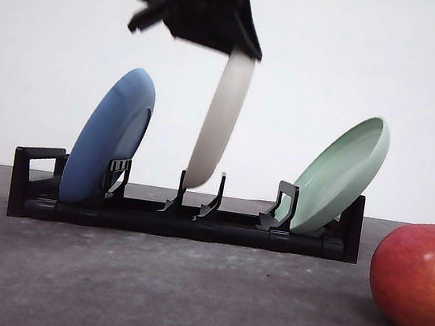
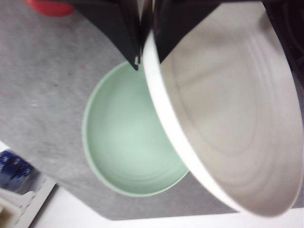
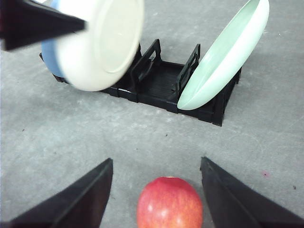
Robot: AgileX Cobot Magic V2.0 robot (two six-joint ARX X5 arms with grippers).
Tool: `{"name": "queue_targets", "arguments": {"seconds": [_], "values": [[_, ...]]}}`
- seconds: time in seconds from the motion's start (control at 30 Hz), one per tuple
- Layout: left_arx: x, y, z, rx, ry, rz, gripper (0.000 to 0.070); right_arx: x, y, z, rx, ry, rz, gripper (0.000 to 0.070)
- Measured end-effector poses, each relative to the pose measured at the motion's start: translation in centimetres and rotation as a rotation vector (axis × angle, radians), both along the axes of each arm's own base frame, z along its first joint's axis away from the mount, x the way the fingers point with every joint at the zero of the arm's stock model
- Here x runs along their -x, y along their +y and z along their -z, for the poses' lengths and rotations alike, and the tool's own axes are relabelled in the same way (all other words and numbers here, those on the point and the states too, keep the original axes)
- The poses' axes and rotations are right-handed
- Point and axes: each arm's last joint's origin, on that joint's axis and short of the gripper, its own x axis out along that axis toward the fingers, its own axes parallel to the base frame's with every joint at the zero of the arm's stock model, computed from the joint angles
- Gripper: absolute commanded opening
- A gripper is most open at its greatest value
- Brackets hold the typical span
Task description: Place pomegranate in white plate
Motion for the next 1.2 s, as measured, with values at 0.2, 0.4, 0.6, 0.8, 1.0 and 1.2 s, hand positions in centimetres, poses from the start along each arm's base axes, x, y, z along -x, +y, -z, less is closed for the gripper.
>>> {"name": "queue_targets", "arguments": {"seconds": [0.2, 0.4, 0.6, 0.8, 1.0, 1.2], "values": [[2.8, 1.1, -2.1, 0.015, 0.011, 0.048, 0.0011, 0.0, 0.0, 0.0, 0.0, 0.0, 0.0, 0.0372], [6.4, 1.9, -2.2, 0.073, -0.02, 0.126, 0.0011, 0.0, 0.0, 0.0, 0.0, 0.0, 0.0, 0.0371], [9.5, 3.3, -0.5, 0.087, -0.008, 0.187, 0.0011, 0.0, 0.0, 0.0, 0.0, 0.0, 0.0, 0.0371], [11.5, 4.3, 1.9, 0.115, -0.04, 0.212, 0.001, 0.0, 0.0, 0.0, 0.0, 0.0, 0.0, 0.0371], [12.0, 4.6, 6.3, 0.034, -0.064, 0.178, 0.0009, 0.0, 0.0, 0.0, -0.004, 0.003, 0.003, 0.0371], [11.8, 4.2, 9.3, -0.105, -0.101, 0.219, 0.0009, 0.0, 0.0, 0.0, -0.02, 0.014, 0.012, 0.0371]]}}
